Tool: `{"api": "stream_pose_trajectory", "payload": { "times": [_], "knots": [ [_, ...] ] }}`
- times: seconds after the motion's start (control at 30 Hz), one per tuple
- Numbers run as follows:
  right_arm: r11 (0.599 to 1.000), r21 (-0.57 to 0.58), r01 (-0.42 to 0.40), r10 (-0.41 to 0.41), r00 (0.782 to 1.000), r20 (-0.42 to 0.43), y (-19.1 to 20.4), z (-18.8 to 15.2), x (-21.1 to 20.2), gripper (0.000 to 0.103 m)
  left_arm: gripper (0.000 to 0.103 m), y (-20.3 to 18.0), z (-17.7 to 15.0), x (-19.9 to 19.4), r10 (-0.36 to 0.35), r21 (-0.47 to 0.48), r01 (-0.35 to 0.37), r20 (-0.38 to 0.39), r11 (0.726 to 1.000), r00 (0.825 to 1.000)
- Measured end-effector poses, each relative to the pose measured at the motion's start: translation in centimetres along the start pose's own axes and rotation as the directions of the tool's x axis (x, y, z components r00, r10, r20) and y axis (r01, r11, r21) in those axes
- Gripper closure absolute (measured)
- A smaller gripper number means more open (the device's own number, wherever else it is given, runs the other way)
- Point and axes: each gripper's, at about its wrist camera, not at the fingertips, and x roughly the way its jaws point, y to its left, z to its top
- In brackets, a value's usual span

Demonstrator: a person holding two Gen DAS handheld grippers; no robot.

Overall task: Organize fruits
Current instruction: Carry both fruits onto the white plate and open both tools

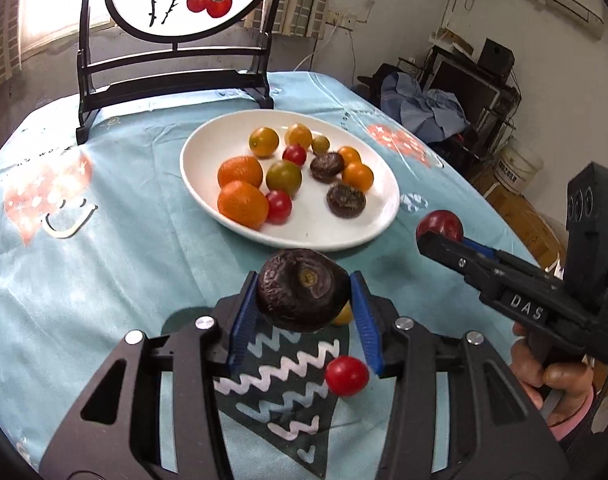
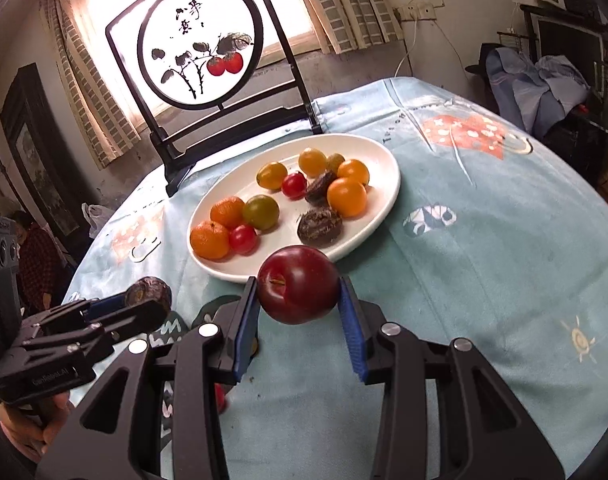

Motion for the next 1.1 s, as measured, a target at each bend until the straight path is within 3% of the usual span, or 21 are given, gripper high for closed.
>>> {"api": "stream_pose_trajectory", "payload": {
  "times": [0.23, 0.37, 0.47, 0.6, 0.63, 0.7, 0.9, 1.1],
  "knots": [
    [0.990, -0.046, 0.133, -0.130, 0.990, 0.062, -0.3, 4.7, 3.5, 0.063, 0.057, 0.2, 6.8, 4.0, 0.103, 0.016, -0.104, 0.051, 0.994, 0.993],
    [0.976, -0.105, 0.189, -0.184, 0.982, 0.051, -0.3, 6.0, 6.4, 0.064, 0.057, 1.0, 9.8, 7.7, 0.104, 0.019, -0.104, 0.013, 0.994, 0.994],
    [0.971, -0.136, 0.196, -0.193, 0.981, 0.035, -0.3, 6.5, 8.1, 0.064, 0.057, 1.4, 10.8, 10.0, 0.156, 0.044, -0.156, -0.003, 0.987, 0.988],
    [0.964, -0.177, 0.201, -0.200, 0.980, 0.022, 0.2, 6.5, 9.3, 0.063, 0.055, 2.4, 11.3, 12.0, 0.164, 0.024, -0.163, -0.054, 0.986, 0.985],
    [0.961, -0.188, 0.205, -0.205, 0.979, 0.018, 0.4, 6.5, 9.4, 0.059, 0.052, 2.5, 11.3, 12.1, 0.166, 0.022, -0.165, -0.057, 0.986, 0.984],
    [0.956, -0.207, 0.209, -0.209, 0.978, 0.023, 0.7, 6.6, 9.0, 0.052, 0.021, 2.4, 11.4, 11.6, 0.194, 0.026, -0.193, -0.032, 0.981, 0.981],
    [0.965, -0.195, 0.173, -0.167, 0.985, 0.046, 1.4, 6.4, 6.1, 0.049, 0.008, 1.8, 10.7, 6.6, 0.216, 0.002, -0.216, 0.030, 0.976, 0.976],
    [0.970, -0.200, 0.140, -0.136, 0.990, 0.033, 2.5, 3.8, 3.7, 0.044, 0.005, 1.6, 6.8, 1.9, 0.250, -0.010, -0.250, -0.001, 0.968, 0.968]
  ]
}}
